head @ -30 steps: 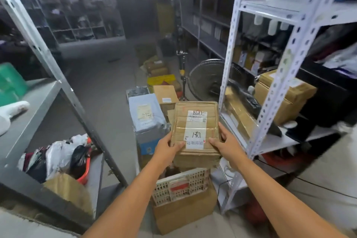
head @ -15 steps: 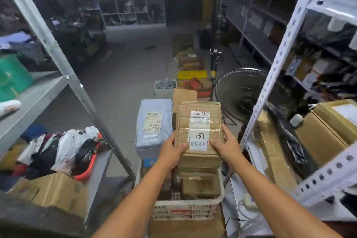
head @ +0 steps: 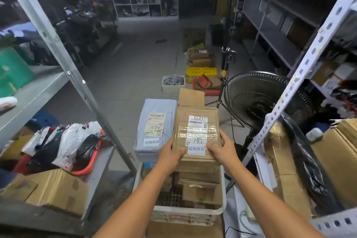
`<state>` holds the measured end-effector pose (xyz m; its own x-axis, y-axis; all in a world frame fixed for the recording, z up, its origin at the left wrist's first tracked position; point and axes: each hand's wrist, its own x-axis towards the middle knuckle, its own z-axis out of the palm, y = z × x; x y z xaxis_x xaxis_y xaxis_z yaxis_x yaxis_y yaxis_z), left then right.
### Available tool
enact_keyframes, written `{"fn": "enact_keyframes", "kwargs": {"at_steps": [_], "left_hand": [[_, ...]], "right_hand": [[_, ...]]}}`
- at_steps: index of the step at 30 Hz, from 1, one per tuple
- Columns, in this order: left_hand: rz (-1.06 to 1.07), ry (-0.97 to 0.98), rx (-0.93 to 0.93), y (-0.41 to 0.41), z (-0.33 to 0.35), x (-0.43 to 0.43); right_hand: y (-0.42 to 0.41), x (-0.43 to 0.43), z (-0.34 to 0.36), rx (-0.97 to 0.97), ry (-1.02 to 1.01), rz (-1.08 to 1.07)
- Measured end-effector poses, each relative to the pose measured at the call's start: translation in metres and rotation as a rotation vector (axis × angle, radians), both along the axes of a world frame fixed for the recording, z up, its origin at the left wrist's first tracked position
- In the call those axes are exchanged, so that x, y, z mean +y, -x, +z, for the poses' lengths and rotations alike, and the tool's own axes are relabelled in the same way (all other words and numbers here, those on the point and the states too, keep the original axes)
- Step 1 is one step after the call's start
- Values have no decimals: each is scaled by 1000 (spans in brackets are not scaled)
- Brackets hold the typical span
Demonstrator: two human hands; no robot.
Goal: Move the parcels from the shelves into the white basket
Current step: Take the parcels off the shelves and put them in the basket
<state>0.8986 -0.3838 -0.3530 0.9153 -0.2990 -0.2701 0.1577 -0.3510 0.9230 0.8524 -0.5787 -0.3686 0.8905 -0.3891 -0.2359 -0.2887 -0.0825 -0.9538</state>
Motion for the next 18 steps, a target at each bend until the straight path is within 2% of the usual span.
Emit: {"fn": "enact_keyframes", "kwargs": {"at_steps": [10,18], "left_hand": [[8,-17,16,0,-3,-6],[0,-165,-25,1,-6,-2]], "right_hand": [[-2,-8,-7,2,16,18],[2,-3,0,27,116,102]]}}
